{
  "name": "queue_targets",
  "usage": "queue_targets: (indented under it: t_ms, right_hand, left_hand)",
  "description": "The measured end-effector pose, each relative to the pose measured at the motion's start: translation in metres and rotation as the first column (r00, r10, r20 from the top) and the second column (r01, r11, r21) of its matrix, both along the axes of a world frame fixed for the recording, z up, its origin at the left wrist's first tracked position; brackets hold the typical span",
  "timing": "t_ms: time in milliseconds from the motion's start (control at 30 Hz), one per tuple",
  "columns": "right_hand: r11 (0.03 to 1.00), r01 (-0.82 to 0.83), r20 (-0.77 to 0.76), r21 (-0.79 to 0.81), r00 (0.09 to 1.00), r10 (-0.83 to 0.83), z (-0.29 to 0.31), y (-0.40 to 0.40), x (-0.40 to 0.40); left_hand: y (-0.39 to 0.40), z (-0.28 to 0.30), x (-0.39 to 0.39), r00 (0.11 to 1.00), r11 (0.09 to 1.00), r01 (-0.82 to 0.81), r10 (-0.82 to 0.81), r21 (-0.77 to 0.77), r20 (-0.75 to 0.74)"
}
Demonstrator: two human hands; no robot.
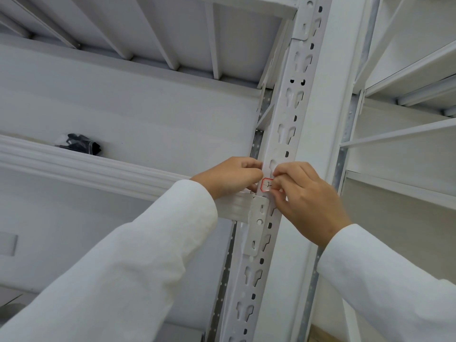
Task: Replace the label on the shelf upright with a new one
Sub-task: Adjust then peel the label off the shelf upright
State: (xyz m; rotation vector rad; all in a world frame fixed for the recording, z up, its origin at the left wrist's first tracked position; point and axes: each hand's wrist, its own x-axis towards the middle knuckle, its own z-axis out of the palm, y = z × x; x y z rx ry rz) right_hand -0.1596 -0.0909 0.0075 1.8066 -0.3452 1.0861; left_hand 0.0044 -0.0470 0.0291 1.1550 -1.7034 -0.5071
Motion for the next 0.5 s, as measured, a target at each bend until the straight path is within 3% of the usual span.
queue_targets:
  t_ms: [500]
  right_hand:
    - [0.990,-0.011,-0.003,0.142,1.000,0.011,-0.003,0.012,-0.005]
  left_hand:
    - [0.002,0.000,0.000,1.000,1.000,0.001,-0.001,0.001,0.007]
